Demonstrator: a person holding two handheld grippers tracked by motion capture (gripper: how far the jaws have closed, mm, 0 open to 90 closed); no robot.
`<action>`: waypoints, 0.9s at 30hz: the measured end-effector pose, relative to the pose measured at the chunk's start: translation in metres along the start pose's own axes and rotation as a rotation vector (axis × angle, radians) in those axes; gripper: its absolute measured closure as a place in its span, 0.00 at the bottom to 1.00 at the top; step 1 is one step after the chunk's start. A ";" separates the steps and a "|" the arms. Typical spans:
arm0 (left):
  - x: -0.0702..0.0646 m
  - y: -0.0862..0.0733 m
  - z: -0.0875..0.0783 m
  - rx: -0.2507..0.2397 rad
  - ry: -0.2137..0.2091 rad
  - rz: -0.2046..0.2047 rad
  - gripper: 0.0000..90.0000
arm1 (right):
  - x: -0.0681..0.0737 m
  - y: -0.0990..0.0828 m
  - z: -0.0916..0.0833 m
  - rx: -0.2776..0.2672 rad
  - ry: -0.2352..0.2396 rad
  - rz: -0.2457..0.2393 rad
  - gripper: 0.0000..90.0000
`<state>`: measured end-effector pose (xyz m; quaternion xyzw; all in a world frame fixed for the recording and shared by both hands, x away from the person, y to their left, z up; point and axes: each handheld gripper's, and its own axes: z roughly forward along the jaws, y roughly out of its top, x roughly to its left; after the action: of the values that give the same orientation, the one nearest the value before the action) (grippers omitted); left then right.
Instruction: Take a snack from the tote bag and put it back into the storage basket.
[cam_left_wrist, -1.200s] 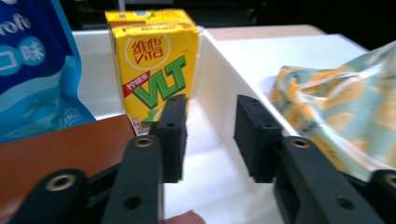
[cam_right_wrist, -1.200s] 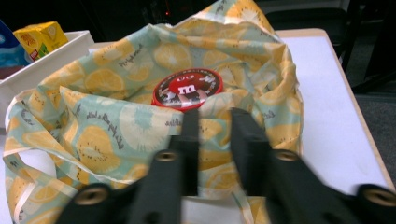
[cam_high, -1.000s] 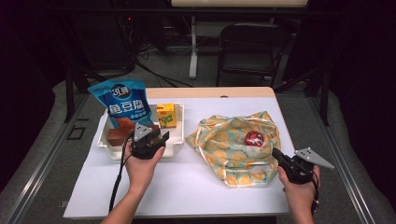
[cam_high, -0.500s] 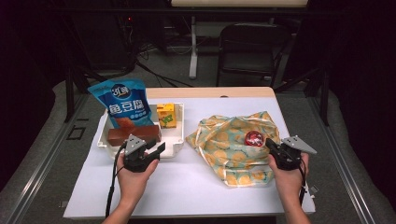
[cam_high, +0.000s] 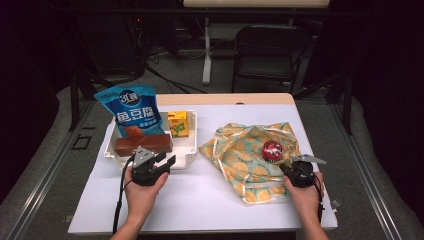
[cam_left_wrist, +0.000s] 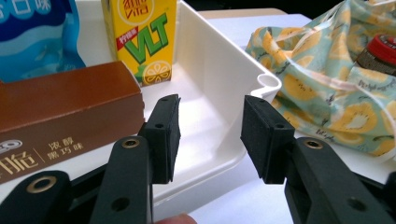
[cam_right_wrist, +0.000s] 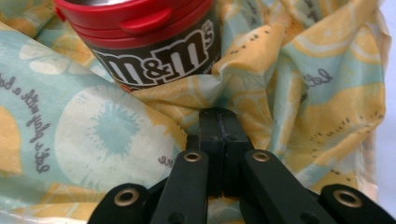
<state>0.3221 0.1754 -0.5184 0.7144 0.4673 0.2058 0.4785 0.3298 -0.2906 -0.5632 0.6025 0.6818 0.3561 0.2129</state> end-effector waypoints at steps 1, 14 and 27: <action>0.000 -0.001 0.000 0.003 0.000 0.001 0.64 | 0.000 0.000 0.000 0.004 -0.004 0.001 1.00; 0.001 0.002 -0.002 -0.018 -0.009 0.001 0.63 | 0.002 0.006 -0.040 -0.100 0.031 -0.030 0.86; 0.006 0.005 -0.004 -0.026 -0.008 -0.016 0.62 | 0.018 0.031 -0.059 -0.251 0.050 -0.105 0.59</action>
<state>0.3243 0.1822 -0.5131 0.7052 0.4683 0.2050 0.4913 0.3048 -0.2863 -0.4989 0.5255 0.6675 0.4420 0.2879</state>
